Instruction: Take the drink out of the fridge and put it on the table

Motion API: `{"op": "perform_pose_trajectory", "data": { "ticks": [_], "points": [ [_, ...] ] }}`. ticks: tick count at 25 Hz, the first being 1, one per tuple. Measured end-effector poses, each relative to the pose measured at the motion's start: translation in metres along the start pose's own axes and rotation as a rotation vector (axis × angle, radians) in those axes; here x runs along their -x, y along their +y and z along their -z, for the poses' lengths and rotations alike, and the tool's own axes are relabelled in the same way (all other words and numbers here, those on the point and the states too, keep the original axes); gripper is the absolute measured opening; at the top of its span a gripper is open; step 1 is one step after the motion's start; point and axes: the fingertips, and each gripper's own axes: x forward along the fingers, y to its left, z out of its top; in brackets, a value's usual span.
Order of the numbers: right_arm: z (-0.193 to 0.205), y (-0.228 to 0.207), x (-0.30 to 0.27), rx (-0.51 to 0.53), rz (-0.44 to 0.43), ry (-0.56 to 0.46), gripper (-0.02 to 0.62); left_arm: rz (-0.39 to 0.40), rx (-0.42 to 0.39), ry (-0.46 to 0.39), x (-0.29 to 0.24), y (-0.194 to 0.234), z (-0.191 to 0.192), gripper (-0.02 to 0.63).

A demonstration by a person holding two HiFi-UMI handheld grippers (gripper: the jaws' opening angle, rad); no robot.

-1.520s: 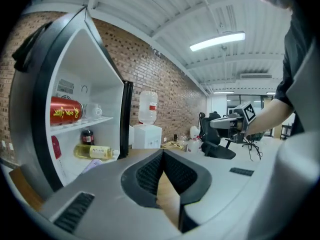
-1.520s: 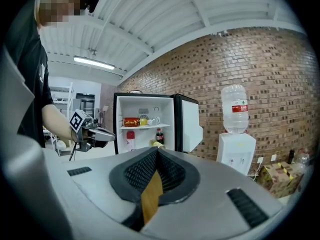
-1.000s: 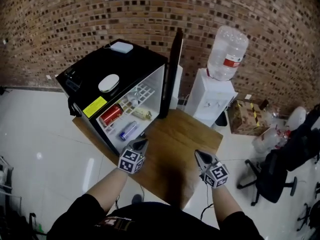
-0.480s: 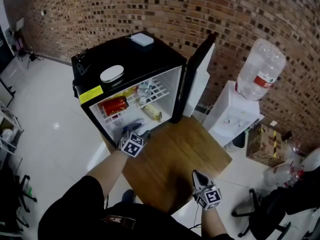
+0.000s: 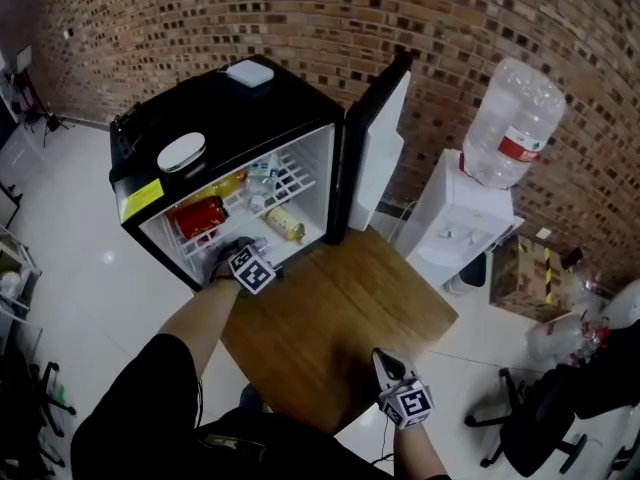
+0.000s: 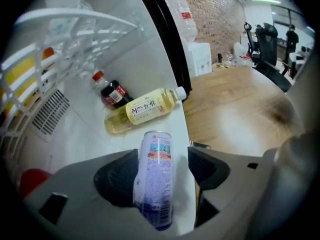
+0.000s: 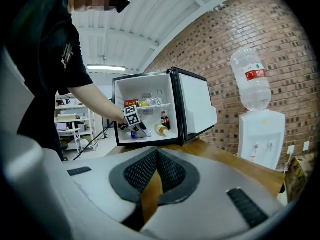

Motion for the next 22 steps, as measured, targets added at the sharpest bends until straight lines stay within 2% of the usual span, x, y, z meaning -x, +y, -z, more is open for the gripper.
{"op": "perform_pose_trajectory", "data": {
  "ticks": [5,8,10,12,16,22],
  "points": [
    [0.007,0.000,0.001,-0.018,0.013,0.010,0.012,0.075,-0.098,0.105,-0.020,0.005,0.005,0.303],
    [0.009,0.001,0.001,-0.030,0.019,0.010,0.012,0.133,-0.097,0.113,-0.021,0.004,0.005,0.297],
    [0.011,0.003,0.000,-0.038,0.020,0.014,0.012,0.144,-0.088,0.103,-0.021,0.004,0.006,0.262],
    [0.013,0.005,-0.002,-0.045,0.022,0.017,0.012,0.142,-0.093,0.085,-0.020,0.004,0.005,0.261],
    [0.015,0.003,-0.006,-0.039,0.019,0.020,0.012,0.138,-0.090,-0.039,-0.005,0.000,-0.015,0.261],
    [0.011,-0.002,0.001,-0.040,0.062,-0.003,0.012,0.257,-0.002,-0.282,0.043,-0.047,-0.063,0.259]
  ]
}}
